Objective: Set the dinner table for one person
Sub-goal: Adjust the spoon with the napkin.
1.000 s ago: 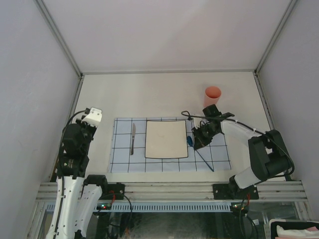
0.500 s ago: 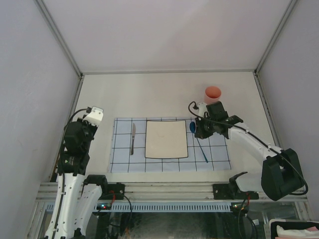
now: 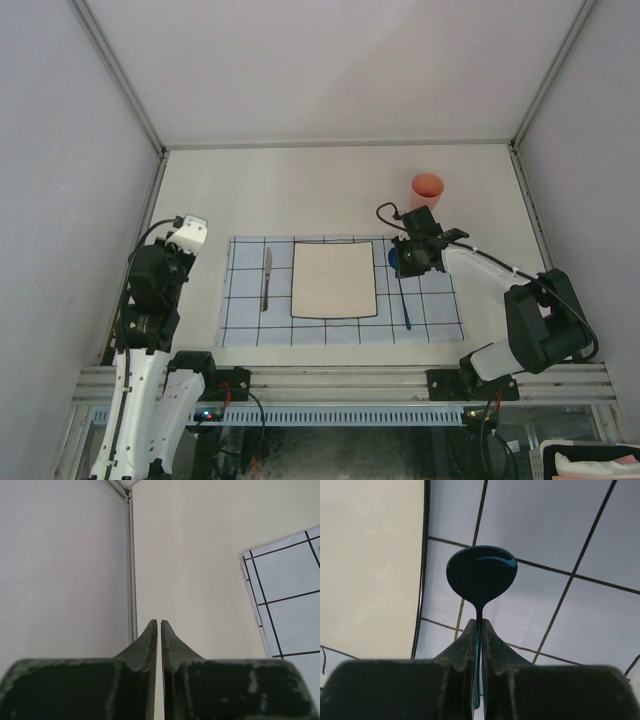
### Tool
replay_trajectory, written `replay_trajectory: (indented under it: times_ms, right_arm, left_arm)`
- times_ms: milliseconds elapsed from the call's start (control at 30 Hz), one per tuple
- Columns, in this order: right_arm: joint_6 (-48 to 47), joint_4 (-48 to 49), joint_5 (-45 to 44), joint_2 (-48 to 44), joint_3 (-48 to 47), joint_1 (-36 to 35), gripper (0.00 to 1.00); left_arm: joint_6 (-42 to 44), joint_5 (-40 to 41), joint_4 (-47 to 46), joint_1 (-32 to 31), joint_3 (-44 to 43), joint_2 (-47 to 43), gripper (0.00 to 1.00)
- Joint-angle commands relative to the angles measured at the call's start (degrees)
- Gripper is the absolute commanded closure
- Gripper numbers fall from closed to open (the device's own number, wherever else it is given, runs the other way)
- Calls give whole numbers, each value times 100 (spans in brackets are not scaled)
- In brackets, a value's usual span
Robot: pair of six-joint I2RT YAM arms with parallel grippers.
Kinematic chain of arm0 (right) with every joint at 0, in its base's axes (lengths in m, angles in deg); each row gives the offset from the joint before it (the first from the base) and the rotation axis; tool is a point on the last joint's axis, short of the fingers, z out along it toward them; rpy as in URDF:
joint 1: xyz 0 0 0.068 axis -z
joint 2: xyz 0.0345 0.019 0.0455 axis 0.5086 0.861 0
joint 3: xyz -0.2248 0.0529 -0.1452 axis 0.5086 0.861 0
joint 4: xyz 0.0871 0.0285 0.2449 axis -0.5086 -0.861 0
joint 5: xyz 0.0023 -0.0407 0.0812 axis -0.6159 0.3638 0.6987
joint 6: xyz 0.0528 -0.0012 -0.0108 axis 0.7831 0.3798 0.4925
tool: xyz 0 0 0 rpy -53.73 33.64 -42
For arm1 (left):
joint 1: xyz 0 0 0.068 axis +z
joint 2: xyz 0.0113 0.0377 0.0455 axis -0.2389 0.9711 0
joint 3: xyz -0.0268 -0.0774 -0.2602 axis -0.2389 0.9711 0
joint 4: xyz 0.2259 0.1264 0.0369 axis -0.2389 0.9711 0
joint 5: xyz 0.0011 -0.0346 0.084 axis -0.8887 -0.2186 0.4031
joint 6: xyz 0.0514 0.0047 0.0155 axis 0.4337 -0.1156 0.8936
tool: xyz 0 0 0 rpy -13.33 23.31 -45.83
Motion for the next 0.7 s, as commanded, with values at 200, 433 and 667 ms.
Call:
replay_trajectory:
  times_ms: [200, 433, 667]
  right_arm:
    - [498, 718, -690, 279, -229, -32, 100]
    - [507, 865, -869, 434, -137, 93, 100]
    - [577, 1172, -890, 737, 85, 355, 100]
  left_arm:
    - [-27, 36, -103, -31, -170, -141, 91]
    - [3, 15, -105, -32, -132, -168, 91]
    - [70, 41, -101, -31, -30, -241, 91]
